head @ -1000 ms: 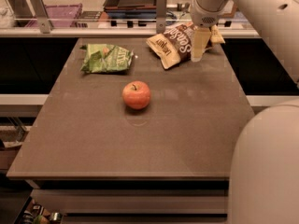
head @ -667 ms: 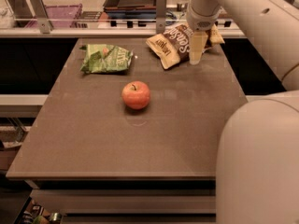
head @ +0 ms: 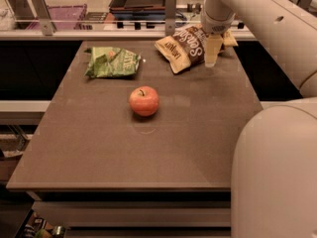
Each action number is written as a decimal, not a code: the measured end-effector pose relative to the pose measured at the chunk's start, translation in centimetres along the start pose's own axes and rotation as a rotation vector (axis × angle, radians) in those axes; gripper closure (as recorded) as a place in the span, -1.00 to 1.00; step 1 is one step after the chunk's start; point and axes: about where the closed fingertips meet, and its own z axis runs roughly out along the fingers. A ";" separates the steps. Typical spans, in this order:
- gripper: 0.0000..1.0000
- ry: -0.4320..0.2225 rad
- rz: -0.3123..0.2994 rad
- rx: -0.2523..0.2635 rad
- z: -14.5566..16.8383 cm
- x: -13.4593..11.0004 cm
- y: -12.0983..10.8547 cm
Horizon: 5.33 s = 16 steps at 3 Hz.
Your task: Move brown chip bag near apple
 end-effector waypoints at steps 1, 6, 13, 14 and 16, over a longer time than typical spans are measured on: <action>-1.00 -0.009 -0.013 0.071 0.9 0.4 -2.0; -0.05 -0.085 -0.067 0.012 6.8 -0.9 -3.0; 1.00 -0.010 -0.087 -0.006 1.8 0.6 -3.3; 1.00 0.011 -0.074 0.005 -0.6 1.2 -3.0; 1.00 0.022 -0.046 0.052 -5.4 1.1 -1.3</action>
Offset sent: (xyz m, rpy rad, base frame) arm 0.0624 -0.0051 -0.0023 0.0193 -0.1296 0.0498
